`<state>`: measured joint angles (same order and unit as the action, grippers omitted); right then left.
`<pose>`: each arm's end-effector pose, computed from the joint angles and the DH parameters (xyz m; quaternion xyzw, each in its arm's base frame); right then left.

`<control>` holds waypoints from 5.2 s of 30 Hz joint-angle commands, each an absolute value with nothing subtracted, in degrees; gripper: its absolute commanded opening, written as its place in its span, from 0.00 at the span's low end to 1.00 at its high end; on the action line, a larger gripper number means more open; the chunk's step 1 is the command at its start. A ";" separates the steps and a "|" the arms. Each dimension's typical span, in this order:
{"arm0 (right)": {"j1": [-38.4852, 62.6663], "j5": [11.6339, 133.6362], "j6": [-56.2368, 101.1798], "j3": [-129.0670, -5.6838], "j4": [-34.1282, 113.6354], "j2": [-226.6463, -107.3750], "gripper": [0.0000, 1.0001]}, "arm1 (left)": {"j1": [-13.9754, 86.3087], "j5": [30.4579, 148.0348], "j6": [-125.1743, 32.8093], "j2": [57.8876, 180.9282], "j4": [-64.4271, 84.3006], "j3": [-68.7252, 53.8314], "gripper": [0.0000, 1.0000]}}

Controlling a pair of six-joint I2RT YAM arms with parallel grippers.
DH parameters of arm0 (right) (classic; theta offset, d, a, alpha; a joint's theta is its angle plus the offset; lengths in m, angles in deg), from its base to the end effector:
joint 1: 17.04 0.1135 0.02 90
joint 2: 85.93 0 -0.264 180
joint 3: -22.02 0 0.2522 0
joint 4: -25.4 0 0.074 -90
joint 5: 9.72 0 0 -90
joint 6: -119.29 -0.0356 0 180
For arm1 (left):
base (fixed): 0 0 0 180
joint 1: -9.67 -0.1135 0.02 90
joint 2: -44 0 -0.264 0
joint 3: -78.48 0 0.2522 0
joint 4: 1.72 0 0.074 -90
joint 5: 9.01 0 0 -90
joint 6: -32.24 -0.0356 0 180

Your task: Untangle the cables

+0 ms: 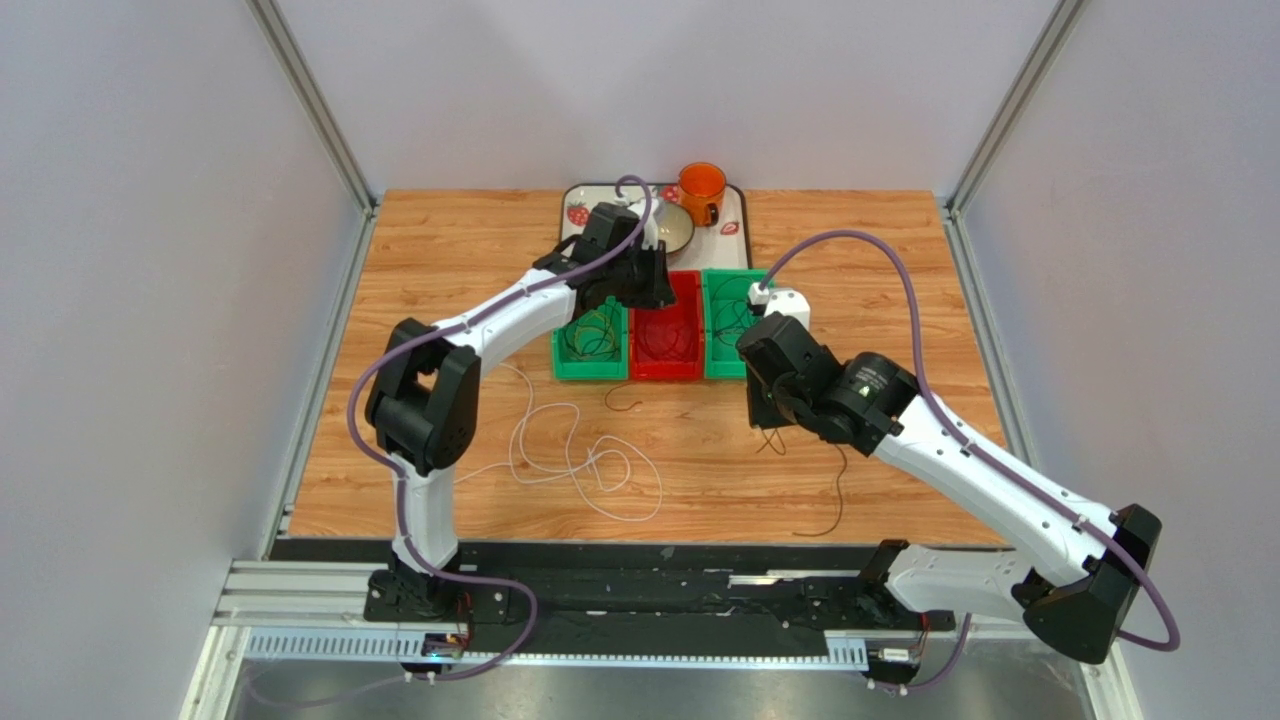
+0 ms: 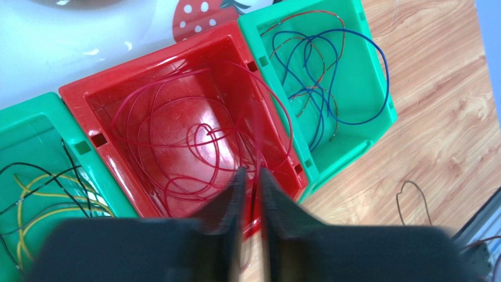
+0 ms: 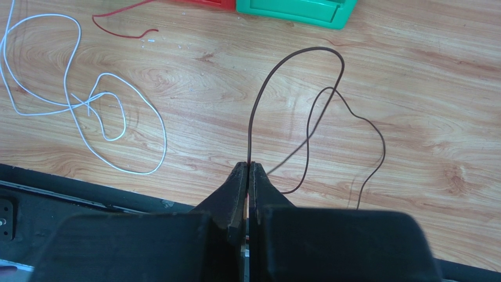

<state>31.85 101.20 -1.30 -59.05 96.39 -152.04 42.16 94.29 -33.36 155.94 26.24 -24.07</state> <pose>0.1520 0.1549 0.3310 -0.0972 0.9370 0.0501 0.3319 0.3784 -0.2507 0.2513 0.1140 0.8844 -0.3011 0.3379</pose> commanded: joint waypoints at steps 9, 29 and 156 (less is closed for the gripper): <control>31.66 102.25 -1.56 -58.28 94.09 -150.18 0.00 | 43.86 91.89 -34.29 150.97 27.95 -26.33 0.78; 31.66 100.49 -2.70 -52.83 89.35 -150.27 0.00 | 52.65 74.12 -49.59 132.87 38.68 -10.54 0.73; 31.83 92.32 -4.82 -32.61 62.10 -163.19 0.00 | 47.55 73.16 -29.63 150.89 52.65 -41.72 0.88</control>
